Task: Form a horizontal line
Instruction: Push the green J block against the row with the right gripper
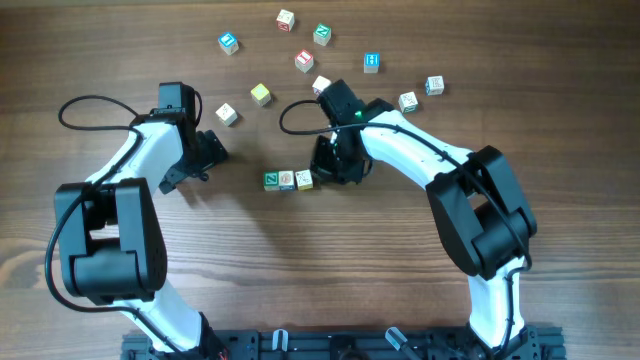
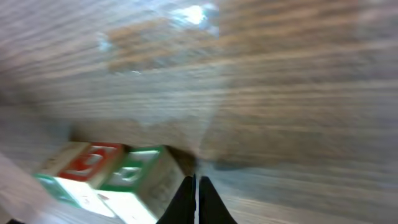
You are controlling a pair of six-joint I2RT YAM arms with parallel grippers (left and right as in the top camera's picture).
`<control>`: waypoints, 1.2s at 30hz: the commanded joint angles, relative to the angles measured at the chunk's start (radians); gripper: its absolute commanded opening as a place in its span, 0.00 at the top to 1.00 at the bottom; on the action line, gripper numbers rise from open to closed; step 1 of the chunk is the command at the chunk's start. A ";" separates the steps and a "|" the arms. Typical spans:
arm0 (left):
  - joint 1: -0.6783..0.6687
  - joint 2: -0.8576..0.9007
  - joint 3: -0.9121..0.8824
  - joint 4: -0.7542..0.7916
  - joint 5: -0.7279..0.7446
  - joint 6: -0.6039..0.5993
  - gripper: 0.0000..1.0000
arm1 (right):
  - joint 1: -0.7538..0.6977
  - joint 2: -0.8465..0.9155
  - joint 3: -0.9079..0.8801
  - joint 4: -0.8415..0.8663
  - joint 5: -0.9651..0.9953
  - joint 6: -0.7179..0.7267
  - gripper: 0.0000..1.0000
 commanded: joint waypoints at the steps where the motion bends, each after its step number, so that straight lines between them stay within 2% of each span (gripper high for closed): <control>1: -0.003 0.011 -0.005 -0.003 -0.006 -0.002 0.00 | 0.002 0.024 -0.010 -0.026 0.038 -0.014 0.95; 36: -0.003 0.011 -0.005 0.000 -0.006 -0.002 0.00 | 0.040 0.024 -0.010 0.057 -0.038 0.075 0.94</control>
